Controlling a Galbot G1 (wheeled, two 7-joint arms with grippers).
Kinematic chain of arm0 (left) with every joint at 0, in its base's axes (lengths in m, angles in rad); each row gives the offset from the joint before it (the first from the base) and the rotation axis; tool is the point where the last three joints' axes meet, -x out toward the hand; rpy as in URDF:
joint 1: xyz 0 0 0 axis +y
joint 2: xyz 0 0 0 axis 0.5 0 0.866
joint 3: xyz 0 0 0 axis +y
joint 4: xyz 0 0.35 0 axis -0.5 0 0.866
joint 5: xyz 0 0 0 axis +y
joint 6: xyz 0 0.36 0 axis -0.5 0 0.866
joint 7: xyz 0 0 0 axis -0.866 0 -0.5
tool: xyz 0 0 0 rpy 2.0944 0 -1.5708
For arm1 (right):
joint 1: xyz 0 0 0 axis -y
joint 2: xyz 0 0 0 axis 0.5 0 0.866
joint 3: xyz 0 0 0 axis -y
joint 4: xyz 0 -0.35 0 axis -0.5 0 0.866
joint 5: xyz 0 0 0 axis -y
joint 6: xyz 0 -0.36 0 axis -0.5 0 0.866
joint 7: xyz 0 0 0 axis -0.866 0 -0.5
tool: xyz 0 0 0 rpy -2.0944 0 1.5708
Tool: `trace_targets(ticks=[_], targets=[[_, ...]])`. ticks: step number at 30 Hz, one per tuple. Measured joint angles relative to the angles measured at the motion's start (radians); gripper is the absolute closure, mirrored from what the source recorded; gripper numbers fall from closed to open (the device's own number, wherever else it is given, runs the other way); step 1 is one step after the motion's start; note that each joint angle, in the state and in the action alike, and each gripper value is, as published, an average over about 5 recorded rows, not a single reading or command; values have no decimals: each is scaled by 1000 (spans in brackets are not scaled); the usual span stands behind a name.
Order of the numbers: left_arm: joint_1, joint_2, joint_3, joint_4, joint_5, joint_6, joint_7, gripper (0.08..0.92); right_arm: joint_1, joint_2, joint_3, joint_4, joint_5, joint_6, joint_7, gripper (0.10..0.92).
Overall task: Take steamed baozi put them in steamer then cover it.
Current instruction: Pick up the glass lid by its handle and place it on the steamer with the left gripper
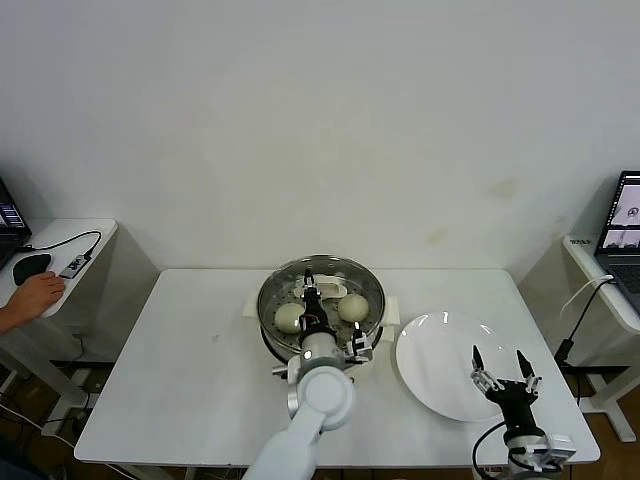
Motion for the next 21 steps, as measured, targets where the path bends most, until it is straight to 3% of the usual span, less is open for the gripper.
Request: trace_targets(ticks=[10, 13, 21], targets=[[13, 0, 4, 5, 1, 0, -18, 847, 2, 0, -1, -1, 0, 0, 0, 203], [18, 1, 5, 4, -1, 0, -20, 790, 2, 0, -1, -1, 1, 0, 0, 203], [41, 3, 21, -33, -8, 0, -20, 541, 2, 3, -1, -3, 0, 0, 0, 203]])
